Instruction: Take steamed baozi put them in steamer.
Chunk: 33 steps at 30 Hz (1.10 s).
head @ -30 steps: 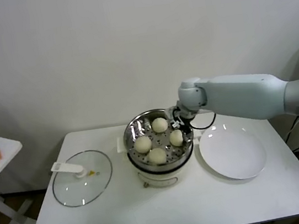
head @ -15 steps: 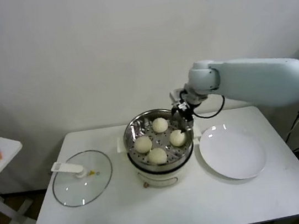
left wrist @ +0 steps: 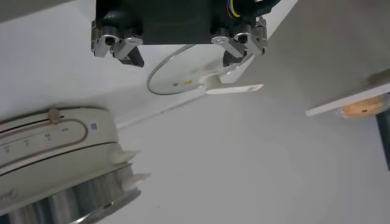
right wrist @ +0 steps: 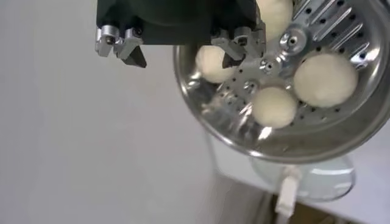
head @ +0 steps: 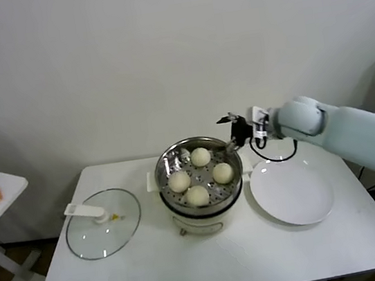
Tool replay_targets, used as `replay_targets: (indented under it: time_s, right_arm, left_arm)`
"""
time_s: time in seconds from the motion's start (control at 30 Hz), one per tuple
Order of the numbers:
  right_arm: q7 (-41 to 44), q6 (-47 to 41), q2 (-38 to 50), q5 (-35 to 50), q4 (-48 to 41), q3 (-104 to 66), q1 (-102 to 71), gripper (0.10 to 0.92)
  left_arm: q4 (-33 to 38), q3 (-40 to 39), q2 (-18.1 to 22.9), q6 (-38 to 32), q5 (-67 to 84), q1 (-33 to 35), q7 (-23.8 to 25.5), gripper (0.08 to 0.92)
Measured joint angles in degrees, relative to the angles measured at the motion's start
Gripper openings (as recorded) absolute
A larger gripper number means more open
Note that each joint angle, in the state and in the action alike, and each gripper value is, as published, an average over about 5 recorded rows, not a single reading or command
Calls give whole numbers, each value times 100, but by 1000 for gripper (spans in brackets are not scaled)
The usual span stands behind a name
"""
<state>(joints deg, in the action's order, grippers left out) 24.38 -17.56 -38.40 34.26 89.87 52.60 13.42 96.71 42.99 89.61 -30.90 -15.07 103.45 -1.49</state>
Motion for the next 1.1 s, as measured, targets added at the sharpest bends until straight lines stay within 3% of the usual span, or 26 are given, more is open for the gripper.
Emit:
replay_targets:
  time_s: [0.23, 0.43, 0.73, 1.1]
  right_arm:
    - [-778, 355, 582, -44, 670, -2044, -2167, 823]
    - [-1145, 848, 584, -213, 1258, -4194, -4436, 823]
    - [-1196, 2188, -318, -650, 1620, -6702, -7823, 823]
    - [-1008, 4334, -1596, -756, 1161, -7542, -10560, 823]
  left_arm:
    - [-1, -15, 4, -11, 5, -33, -15, 823]
    - [5, -28, 22, -18, 9, -43, -21, 823]
    - [19, -70, 54, -10, 35, -56, -19, 823]
    - [159, -106, 80, 62, 185, -13, 5, 823]
